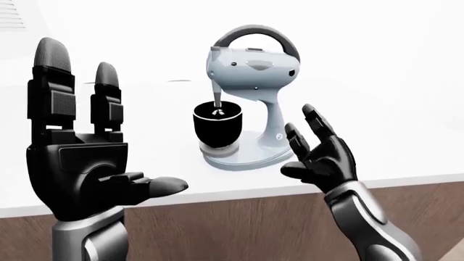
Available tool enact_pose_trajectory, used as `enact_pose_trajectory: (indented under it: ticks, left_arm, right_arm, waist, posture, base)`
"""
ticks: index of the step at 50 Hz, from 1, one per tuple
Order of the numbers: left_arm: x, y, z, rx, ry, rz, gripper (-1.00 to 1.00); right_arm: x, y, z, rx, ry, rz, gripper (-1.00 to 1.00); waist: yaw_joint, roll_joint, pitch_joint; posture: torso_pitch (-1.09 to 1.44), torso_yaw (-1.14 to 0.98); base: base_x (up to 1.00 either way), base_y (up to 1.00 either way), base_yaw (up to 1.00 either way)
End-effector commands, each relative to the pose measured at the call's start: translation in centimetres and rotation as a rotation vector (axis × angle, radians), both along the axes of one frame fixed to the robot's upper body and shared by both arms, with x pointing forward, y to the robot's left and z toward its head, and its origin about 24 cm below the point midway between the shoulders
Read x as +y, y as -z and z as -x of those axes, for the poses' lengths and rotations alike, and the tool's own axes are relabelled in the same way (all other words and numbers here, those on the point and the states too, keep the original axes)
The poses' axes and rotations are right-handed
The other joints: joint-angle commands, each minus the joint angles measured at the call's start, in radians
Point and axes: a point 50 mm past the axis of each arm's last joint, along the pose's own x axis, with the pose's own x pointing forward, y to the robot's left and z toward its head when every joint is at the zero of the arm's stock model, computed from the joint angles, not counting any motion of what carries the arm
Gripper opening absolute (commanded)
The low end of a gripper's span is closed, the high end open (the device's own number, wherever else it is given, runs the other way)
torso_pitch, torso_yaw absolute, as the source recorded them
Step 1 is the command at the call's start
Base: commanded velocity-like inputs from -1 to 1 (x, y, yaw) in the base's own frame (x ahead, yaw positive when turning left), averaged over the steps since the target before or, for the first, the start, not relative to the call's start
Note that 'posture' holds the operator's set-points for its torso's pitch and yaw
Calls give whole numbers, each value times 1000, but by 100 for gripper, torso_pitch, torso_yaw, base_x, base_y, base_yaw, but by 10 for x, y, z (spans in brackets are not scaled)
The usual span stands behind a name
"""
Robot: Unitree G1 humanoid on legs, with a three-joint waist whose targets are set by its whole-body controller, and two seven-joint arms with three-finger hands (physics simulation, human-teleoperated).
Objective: Open the stand mixer head.
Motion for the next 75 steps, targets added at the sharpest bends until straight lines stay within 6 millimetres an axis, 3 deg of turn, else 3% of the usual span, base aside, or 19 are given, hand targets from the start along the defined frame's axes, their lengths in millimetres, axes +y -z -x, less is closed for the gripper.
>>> enact_pose_trajectory:
  ticks: [1, 50, 75]
  left_arm:
    - [-1, -7, 4, -52, 5, -5, 95]
    - [-1, -8, 4, -53, 0, -6, 95]
    - [0, -7, 4, -49, 0, -2, 95]
  right_arm:
    - [1, -11, 1, -70, -8, -4, 100]
    - [0, 16, -9, 6, 13, 84, 100]
    - [4, 11, -13, -2, 2, 80, 100]
  waist:
    - [0, 1, 1]
    - [1, 5, 0]
    - [2, 6, -1]
  posture:
    - [-41, 0]
    - [-41, 0]
    - [-41, 0]
  base:
    - [0, 0, 0]
    - [0, 0, 0]
    - [0, 0, 0]
